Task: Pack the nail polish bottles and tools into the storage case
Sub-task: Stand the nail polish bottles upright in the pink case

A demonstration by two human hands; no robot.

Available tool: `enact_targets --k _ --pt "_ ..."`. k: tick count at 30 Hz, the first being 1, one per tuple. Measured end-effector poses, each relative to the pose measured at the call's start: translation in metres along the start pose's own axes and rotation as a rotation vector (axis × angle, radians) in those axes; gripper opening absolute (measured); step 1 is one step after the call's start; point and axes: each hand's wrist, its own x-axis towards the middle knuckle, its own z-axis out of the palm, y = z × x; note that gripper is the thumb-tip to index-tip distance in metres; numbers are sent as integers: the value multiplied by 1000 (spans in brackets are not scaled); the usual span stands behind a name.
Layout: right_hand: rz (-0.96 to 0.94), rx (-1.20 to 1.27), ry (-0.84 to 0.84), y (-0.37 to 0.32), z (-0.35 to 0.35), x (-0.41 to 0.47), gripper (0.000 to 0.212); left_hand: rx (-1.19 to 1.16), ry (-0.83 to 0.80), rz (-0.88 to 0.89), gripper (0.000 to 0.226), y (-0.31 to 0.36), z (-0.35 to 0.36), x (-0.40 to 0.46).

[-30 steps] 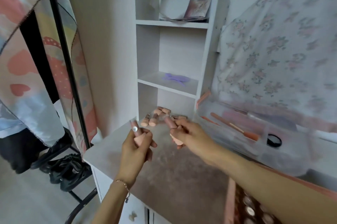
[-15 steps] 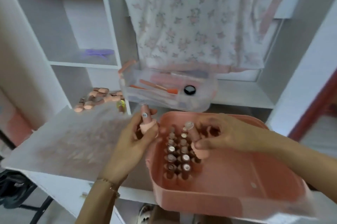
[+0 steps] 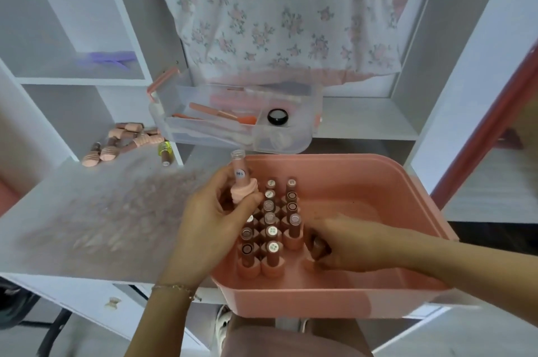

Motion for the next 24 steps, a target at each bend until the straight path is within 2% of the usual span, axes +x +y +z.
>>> enact_targets --k 8,13,19,21,24 --pt "98 -45 -34 9 3 4 17 -3 7 -21 22 2 -1 5" --pt "159 -35 -50 9 10 8 9 -4 -4 -29 22 1 0 2" --pt "243 89 -30 9 18 12 16 -9 -2 -14 21 -2 -2 0" --pt "284 176 -18 8 18 12 24 -14 -5 -3 24 -2 -2 1" --pt "337 367 -1 6 18 14 23 -20 -9 -7 23 -2 -2 1"
